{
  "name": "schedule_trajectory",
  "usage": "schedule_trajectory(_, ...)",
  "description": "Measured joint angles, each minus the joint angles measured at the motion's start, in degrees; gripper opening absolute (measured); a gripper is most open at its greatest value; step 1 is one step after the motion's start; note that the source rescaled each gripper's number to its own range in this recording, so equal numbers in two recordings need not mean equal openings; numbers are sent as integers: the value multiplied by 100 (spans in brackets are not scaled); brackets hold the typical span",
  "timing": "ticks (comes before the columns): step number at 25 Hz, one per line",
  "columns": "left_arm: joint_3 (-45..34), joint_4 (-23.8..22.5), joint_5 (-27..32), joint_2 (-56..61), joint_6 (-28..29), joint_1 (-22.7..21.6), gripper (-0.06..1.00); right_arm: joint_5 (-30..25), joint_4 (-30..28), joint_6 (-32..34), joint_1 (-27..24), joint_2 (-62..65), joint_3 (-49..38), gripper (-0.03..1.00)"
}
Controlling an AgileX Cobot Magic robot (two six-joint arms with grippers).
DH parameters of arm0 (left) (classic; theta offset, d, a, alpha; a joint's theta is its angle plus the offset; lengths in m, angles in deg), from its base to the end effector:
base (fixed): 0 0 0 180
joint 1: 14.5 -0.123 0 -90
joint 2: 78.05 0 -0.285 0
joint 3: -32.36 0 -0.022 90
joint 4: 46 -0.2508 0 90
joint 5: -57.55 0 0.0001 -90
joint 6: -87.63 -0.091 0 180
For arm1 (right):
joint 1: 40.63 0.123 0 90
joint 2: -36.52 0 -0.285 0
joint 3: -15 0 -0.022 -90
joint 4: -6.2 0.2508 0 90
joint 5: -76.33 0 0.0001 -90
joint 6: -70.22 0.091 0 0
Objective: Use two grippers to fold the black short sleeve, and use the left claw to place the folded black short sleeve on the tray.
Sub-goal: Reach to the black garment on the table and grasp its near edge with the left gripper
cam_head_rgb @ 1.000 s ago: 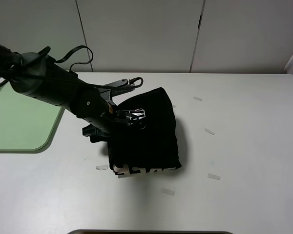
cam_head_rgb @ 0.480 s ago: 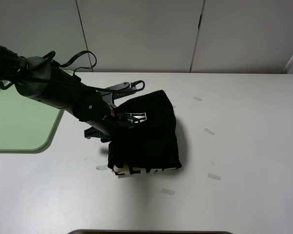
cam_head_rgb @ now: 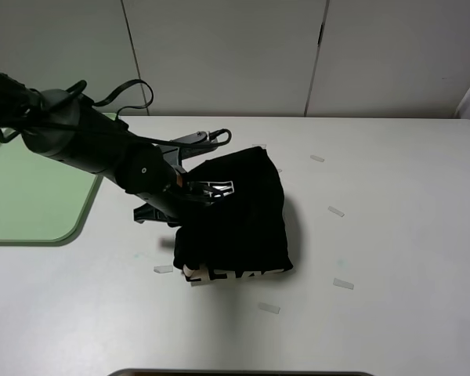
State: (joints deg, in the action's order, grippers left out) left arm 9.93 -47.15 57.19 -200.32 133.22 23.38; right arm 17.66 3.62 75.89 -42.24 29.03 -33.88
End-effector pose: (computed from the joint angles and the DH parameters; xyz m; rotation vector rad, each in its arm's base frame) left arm 0.2905 -0.2260 0.0980 -0.1498 2.6141 -0.5544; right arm -0.0037 -0.0034 0.2788 0.1285 2.0029 -0.0083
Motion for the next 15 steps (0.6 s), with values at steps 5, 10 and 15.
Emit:
schedule_trajectory(5, 0, 0, 248, 247, -92, -138, 28, 0, 0, 0, 0, 0, 0, 100)
schedule_trajectory(10, -5, 4, 640, 522, -496, -367, 28, 0, 0, 0, 0, 0, 0, 100)
schedule_trajectory(15, -5, 4, 964, 784, -936, -720, 28, 0, 0, 0, 0, 0, 0, 100)
